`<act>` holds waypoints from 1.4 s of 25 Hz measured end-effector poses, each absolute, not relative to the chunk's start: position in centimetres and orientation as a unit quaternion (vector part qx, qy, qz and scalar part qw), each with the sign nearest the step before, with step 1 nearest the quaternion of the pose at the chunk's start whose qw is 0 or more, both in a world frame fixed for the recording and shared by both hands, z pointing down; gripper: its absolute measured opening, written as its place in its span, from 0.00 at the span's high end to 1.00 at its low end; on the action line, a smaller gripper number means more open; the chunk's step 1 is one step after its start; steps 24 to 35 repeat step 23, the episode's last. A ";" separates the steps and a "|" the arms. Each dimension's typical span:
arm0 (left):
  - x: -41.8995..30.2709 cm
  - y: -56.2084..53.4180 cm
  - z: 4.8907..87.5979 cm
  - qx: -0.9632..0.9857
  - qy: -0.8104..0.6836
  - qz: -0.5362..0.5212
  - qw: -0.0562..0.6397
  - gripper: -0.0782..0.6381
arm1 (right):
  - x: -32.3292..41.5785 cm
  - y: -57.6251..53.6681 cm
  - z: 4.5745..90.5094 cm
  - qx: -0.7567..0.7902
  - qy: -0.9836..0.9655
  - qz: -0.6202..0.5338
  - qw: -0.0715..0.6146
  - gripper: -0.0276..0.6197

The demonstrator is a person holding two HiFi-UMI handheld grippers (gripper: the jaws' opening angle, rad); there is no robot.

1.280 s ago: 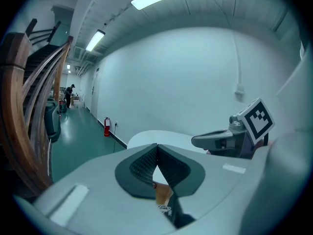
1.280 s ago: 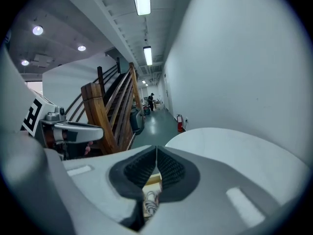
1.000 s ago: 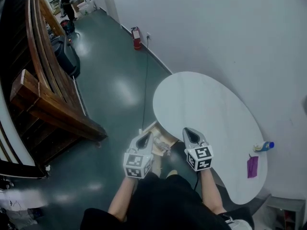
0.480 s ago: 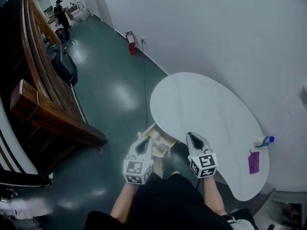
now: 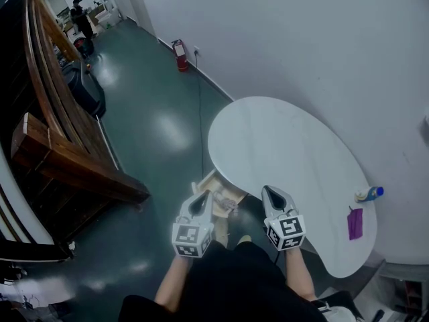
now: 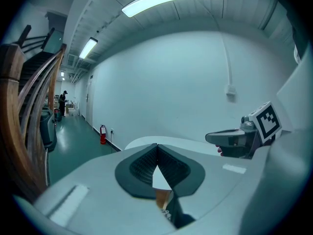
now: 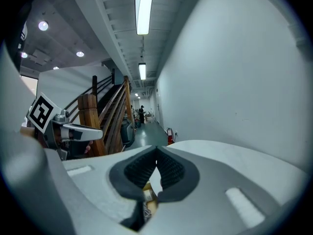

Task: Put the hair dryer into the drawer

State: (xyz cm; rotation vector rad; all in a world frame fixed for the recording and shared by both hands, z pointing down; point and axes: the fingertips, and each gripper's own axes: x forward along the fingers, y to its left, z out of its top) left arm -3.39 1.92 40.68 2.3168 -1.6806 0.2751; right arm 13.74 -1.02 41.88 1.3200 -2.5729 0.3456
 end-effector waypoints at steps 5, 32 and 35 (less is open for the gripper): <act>-3.4 1.7 40.8 0.798 -0.580 0.094 0.135 0.88 | 13.5 -1.1 42.1 0.448 -0.878 0.120 0.115 0.95; -2.6 0.8 40.8 0.804 -0.571 0.098 0.134 0.88 | 13.7 -1.7 42.4 0.450 -0.877 0.121 0.116 0.95; -2.6 0.8 40.8 0.804 -0.571 0.098 0.134 0.88 | 13.7 -1.7 42.4 0.450 -0.877 0.121 0.116 0.95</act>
